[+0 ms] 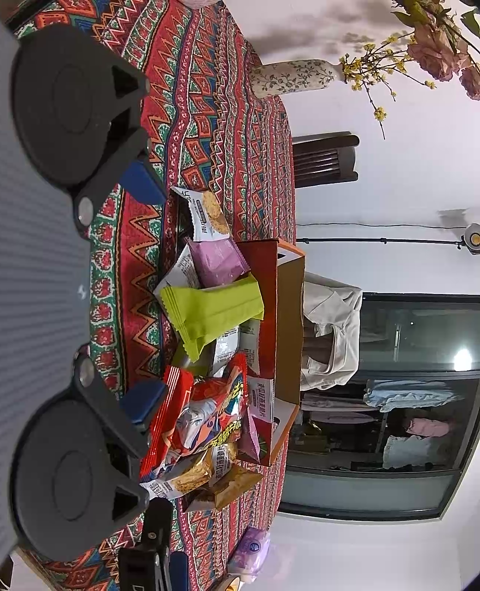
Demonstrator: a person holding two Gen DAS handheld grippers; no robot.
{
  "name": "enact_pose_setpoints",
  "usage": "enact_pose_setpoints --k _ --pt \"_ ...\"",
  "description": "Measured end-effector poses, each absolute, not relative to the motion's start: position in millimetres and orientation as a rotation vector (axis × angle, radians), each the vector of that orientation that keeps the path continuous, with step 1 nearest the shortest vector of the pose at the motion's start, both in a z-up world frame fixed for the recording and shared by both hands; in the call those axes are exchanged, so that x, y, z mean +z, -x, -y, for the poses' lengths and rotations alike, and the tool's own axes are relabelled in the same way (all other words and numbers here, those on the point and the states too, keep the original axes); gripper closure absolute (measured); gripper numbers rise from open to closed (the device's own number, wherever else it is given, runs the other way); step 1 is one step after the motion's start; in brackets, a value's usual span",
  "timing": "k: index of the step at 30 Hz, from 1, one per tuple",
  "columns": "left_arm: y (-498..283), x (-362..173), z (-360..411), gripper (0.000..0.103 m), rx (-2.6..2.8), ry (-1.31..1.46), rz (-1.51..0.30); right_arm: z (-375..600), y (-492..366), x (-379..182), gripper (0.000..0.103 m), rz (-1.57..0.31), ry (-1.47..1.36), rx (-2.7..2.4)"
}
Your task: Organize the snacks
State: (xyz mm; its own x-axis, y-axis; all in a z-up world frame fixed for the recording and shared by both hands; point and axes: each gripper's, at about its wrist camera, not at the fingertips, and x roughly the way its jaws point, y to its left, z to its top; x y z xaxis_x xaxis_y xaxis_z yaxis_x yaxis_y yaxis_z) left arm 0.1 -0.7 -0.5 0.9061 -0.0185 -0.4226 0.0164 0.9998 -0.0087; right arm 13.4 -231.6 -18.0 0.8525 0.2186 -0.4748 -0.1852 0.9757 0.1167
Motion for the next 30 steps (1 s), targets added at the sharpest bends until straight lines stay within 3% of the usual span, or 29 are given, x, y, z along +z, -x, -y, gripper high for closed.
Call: enact_pose_setpoints --k 30 --pt "-1.9 1.2 -0.1 0.0 -0.024 0.016 -0.436 236.4 -12.0 -10.8 0.001 -0.486 -0.082 0.228"
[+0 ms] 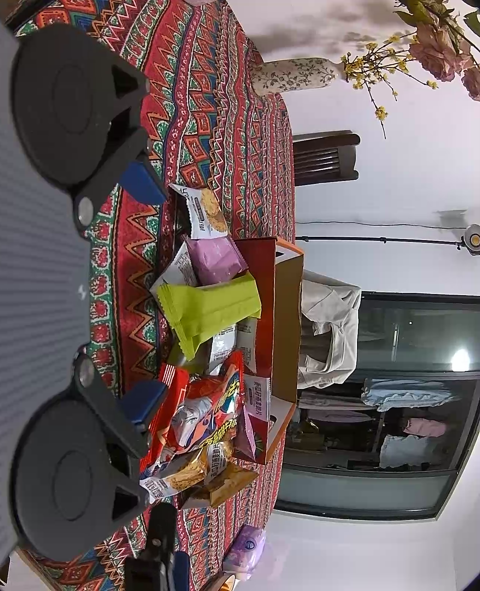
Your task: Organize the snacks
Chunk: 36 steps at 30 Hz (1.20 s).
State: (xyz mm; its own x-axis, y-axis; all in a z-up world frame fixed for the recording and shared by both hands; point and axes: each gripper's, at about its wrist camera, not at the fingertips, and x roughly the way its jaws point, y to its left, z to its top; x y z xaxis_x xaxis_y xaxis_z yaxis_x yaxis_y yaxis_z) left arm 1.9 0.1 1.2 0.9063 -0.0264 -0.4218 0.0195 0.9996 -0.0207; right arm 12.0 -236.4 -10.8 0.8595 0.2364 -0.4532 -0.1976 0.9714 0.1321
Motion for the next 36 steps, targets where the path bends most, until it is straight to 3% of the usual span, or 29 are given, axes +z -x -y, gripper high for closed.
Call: enact_pose_setpoints --k 2,4,8,10,27,36 --pt "-3 2 -1 0.0 -0.024 0.023 -0.437 241 -13 -7 0.002 -0.472 -0.086 0.226" --pt "-5 2 -2 0.0 -0.026 0.035 -0.439 245 -14 -5 0.011 -0.462 -0.08 0.222" --pt "-8 3 0 0.0 -0.018 0.034 -0.439 249 -30 -10 0.018 -0.495 -0.059 0.235" --pt "-8 3 2 0.0 -0.019 0.04 -0.434 247 -38 -14 0.026 -0.515 -0.055 0.258" --pt "-18 5 1 0.0 0.015 0.048 -0.434 236 -68 -26 0.027 -0.531 -0.058 0.309" --pt "-23 6 -3 0.0 0.023 0.059 -0.447 236 -78 -33 0.052 -0.572 -0.078 0.349"
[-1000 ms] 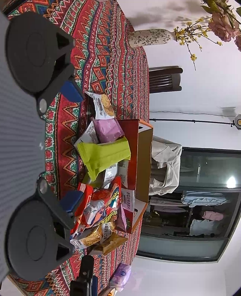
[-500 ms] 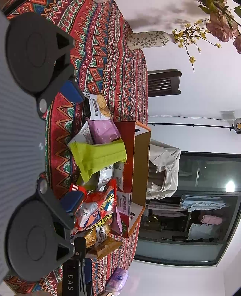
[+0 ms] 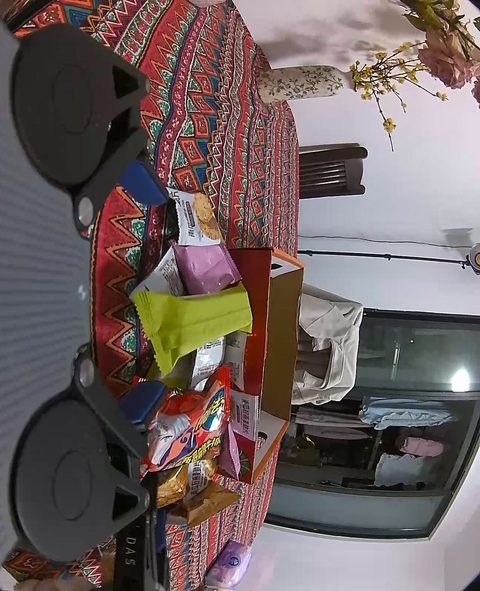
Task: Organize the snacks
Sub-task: 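Grasp the lime-green bar with the left tool while the right tool grasps the cracker packet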
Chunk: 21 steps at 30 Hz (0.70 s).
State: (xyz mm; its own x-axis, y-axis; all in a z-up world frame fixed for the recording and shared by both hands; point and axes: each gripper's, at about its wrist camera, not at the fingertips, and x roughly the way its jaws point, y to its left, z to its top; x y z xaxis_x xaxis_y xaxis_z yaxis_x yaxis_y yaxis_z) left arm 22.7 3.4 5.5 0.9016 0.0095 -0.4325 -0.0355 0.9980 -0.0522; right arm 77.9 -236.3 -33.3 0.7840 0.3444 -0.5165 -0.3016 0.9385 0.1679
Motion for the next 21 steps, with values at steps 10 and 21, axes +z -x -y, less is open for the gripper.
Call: enact_pose_setpoints --k 10,21 --pt "-46 16 -10 0.0 0.015 0.089 -0.472 241 -65 -24 0.064 -0.496 -0.109 0.356" --pt "-94 21 1 0.0 0.068 0.051 -0.53 239 -54 6 0.064 -0.394 -0.081 0.32"
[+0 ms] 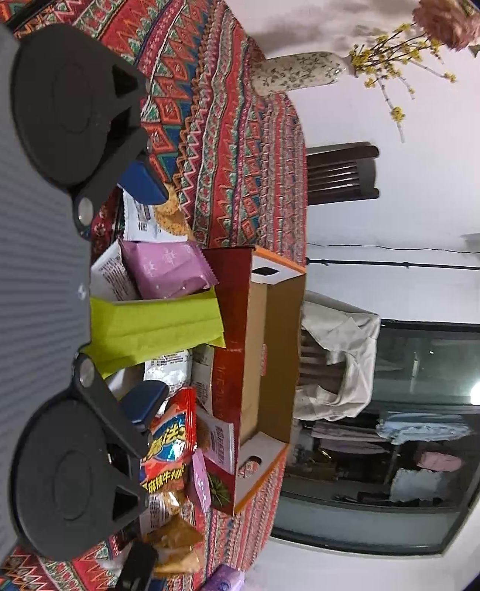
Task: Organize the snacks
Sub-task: 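Grasp the lime-green bar with the left tool while the right tool grasps the cracker packet, then lift the lime-green bar into the box and open the left tool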
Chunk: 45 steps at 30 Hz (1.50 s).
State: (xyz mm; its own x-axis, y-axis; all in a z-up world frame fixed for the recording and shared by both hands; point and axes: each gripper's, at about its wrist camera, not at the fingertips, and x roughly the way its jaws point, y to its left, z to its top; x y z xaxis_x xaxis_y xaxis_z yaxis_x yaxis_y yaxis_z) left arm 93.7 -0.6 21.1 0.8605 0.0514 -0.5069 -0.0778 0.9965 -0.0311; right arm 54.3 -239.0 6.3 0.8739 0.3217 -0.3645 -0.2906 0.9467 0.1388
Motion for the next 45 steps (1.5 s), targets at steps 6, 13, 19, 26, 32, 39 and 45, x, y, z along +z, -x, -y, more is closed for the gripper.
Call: enact_pose_setpoints --k 6,13,19,26,32,39,45 --pt "-113 13 4 0.013 0.066 0.08 -0.581 234 -56 13 0.064 -0.378 -0.07 0.306" --pt "-117 3 3 0.029 0.029 0.124 -0.614 233 -70 14 0.064 -0.385 -0.088 0.286" --pt "-115 2 0 0.059 -0.001 0.156 -0.618 230 -74 13 0.064 -0.387 -0.091 0.28" --pt "-112 5 -3 0.063 -0.009 0.159 -0.609 229 -72 17 0.064 -0.38 -0.086 0.277" --pt "-103 17 -6 0.064 -0.014 0.149 -0.562 229 -70 25 0.064 -0.363 -0.084 0.27" --pt "-98 38 -9 0.064 -0.015 0.129 -0.49 229 -75 37 0.064 -0.337 -0.081 0.269" --pt "-98 59 -8 0.065 -0.024 0.115 -0.426 230 -86 45 0.064 -0.324 -0.081 0.266"
